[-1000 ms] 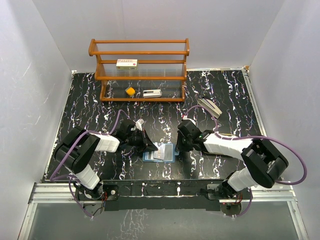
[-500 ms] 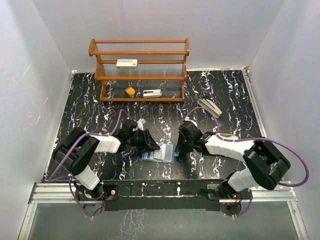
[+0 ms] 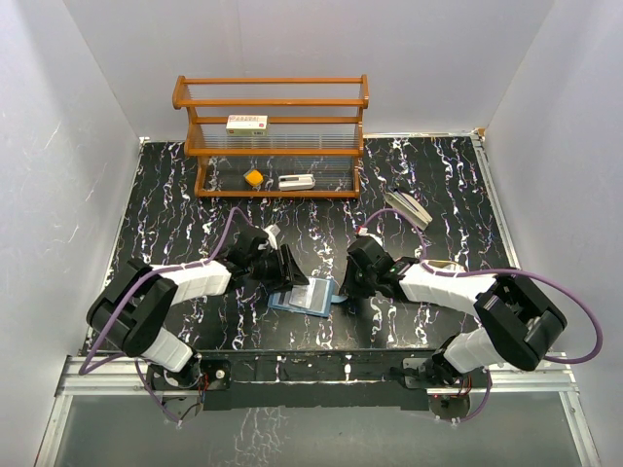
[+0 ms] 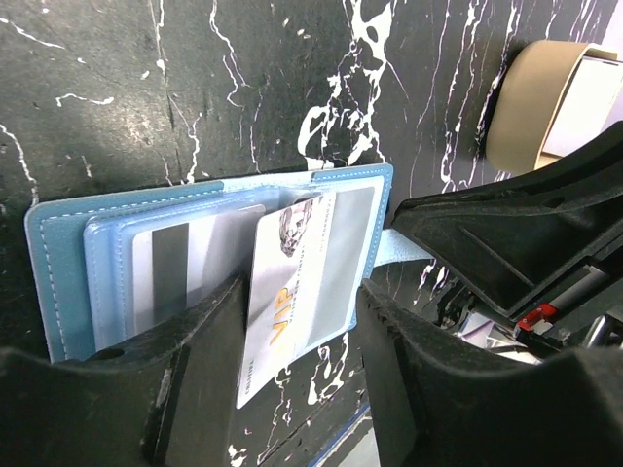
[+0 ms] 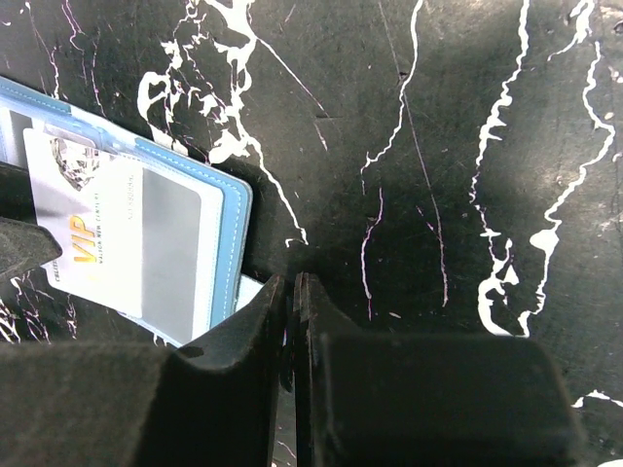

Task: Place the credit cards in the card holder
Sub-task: Insert the credit card into the card holder.

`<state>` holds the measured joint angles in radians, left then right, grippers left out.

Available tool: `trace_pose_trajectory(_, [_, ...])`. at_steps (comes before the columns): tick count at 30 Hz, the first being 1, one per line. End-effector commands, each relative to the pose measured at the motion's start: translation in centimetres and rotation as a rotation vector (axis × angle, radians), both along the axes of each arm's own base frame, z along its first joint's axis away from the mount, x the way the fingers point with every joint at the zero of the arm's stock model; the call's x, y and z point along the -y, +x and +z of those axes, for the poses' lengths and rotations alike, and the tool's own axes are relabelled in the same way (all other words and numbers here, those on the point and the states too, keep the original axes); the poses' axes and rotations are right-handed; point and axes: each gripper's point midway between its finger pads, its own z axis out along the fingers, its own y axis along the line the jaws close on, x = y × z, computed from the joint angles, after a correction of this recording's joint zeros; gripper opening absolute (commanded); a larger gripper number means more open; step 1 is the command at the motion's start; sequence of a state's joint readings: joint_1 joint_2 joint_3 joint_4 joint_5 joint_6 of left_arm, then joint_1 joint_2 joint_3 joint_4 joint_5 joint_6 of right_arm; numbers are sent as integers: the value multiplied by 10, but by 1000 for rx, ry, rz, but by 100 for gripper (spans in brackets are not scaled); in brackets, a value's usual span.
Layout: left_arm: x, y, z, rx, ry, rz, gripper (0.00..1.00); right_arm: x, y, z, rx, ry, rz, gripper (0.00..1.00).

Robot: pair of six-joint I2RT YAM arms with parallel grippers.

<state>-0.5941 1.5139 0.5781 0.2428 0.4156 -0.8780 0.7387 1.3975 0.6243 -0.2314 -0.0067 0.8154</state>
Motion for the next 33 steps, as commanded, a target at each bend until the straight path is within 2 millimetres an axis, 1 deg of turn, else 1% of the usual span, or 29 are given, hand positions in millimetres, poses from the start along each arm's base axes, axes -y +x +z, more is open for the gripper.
trace_pose_trajectory(1, [-9, 5, 7, 35, 62, 13, 48, -6, 6, 10, 47, 42, -1, 6])
trace_pose_trajectory(4, [-8, 5, 10, 41, 53, 14, 49, -7, 5, 9, 45, 46, 0, 5])
trace_pose_trajectory(19, [-9, -1, 7, 29, 42, 1, 52, -13, 5, 7, 31, 67, 11, 4])
trace_pose_trajectory(23, [-4, -5, 8, 27, 30, -14, 51, -15, 5, 8, 33, 82, 7, 4])
trace_pose_trajectory(29, [2, -10, 5, 14, 8, -21, 49, -18, 4, 5, 21, 98, 8, 3])
trace_pose_trajectory(33, [11, -13, 7, 9, -9, -41, 49, -20, 4, 7, 22, 121, -3, 3])
